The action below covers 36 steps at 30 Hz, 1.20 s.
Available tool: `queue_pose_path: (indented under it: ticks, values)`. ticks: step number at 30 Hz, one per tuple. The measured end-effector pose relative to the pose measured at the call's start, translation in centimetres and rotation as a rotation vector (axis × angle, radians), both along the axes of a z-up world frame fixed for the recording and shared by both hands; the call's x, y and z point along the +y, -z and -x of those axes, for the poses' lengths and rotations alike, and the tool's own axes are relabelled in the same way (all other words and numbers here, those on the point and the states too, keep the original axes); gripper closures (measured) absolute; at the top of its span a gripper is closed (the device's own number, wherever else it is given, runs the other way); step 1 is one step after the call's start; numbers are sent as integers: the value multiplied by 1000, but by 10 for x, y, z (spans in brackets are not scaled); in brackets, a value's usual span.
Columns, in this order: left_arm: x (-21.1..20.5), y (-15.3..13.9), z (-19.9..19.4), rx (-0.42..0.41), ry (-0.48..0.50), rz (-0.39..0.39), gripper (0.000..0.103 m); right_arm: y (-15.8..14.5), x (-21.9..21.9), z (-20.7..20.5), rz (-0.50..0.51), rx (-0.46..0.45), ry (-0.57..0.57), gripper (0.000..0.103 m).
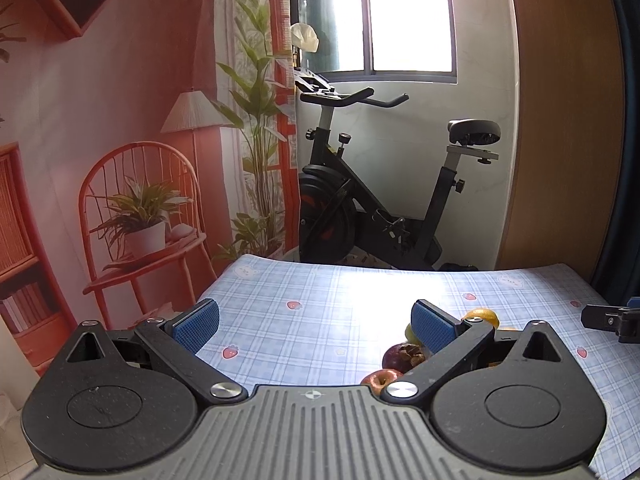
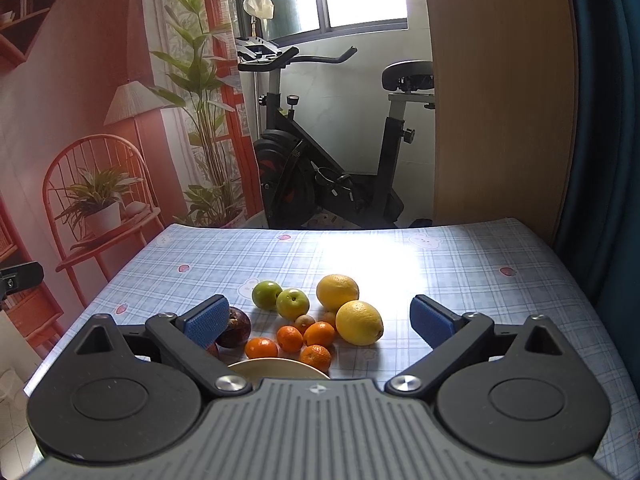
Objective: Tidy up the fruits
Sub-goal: 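Move the open left gripper toward the red apple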
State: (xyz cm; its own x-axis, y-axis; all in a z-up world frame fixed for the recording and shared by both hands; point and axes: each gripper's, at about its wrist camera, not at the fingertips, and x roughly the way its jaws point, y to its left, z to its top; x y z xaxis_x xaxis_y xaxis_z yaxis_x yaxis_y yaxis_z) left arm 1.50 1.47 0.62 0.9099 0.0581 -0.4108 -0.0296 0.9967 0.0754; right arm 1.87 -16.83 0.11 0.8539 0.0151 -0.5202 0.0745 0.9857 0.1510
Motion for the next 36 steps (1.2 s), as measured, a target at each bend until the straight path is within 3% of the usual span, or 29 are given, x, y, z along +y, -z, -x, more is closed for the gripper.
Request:
queue_pose_path:
  ticks: [7,13,21,25,30,36]
  values:
    - [6,4,-27,-24,30,35,4,20,-11,-26,11,-12,24,0]
    - [8,18,-52,19,51,47,8,42,-15,-42,10,-34,17,0]
    - [21,45,-80,125,105,90,19,65,-19,-55,-62,23,-35,0]
    - [34,55,-88,154,101,95,24,77,-17,-55,-110,-21,-35,0]
    - [44,55,-91,130,82,106,25,87,-4,-64,-38,23,-61,0]
    - [43,60,-102,221,92,113,25,94,10,-73,-38,75,-93,1]
